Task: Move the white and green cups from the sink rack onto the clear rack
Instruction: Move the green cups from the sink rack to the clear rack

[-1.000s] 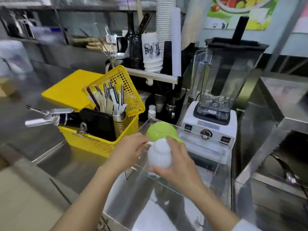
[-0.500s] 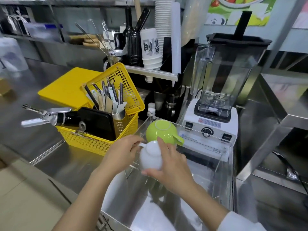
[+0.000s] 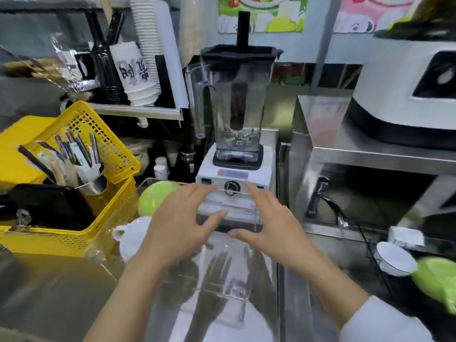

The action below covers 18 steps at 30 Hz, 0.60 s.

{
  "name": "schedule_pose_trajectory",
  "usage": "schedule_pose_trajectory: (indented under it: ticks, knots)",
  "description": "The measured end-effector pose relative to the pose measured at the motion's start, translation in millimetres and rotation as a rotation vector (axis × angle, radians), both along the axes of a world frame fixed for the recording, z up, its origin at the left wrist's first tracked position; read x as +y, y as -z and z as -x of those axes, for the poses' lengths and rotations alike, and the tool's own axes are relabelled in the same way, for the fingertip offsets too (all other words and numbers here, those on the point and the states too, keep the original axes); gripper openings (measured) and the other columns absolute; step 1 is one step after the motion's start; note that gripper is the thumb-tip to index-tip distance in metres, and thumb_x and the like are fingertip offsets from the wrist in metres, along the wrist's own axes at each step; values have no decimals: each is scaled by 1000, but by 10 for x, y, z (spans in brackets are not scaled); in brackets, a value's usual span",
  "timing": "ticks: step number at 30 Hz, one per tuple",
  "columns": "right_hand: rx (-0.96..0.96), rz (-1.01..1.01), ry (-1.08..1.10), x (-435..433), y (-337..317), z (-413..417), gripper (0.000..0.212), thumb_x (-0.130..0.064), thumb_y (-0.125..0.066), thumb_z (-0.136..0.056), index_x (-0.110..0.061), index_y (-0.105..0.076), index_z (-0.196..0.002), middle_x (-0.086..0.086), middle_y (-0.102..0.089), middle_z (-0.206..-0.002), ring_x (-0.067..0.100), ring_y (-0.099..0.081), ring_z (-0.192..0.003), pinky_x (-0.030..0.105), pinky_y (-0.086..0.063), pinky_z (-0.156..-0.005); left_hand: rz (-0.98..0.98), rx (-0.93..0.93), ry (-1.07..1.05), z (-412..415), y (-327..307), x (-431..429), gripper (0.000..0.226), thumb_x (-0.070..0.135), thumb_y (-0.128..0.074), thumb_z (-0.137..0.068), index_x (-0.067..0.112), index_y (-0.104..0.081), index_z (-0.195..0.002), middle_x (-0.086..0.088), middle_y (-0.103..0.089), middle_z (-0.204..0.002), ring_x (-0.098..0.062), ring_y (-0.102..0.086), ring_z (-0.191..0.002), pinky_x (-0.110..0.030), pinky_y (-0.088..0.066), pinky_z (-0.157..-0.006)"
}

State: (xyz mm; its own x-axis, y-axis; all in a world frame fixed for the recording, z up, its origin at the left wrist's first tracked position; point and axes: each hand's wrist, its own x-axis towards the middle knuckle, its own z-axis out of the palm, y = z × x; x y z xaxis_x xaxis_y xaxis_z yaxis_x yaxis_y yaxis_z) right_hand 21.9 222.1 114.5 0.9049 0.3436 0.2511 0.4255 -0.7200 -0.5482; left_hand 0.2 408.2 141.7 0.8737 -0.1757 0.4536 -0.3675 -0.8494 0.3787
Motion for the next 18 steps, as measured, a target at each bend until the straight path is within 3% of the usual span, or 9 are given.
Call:
schedule_pose_trajectory:
  ticks: [9,14,18]
  knots:
    - [54,64,281,-1778,242,121,88,-53,-59,-72,-32,-11,-142,0,-35,-140,22,-42,-125,43,-39,-99,-5,106,358,-218,357,-1894,49,50,-52,-81,24,-51,-122,6,-58,-122,-12,-49,-114,-20,-31,-94]
    - [148,100,446,-2781,528,297,90,-67,-53,-68,-32,-13,-141,3,-37,-140,28,-44,-121,42,-42,-93,-12,193,467,-261,659,-2905,49,50,-52,-82,30,-46,-126,8,-55,-126,-11,-45,-117,-24,-33,-94]
    - [240,19,580,-3468,856,433,87,-54,-66,-72,-20,-23,-139,7,-40,-139,25,-39,-127,42,-38,-103,39,366,485,-309,970,-3585,48,44,-57,-81,29,-45,-125,5,-54,-127,-15,-46,-118,-25,-34,-92]
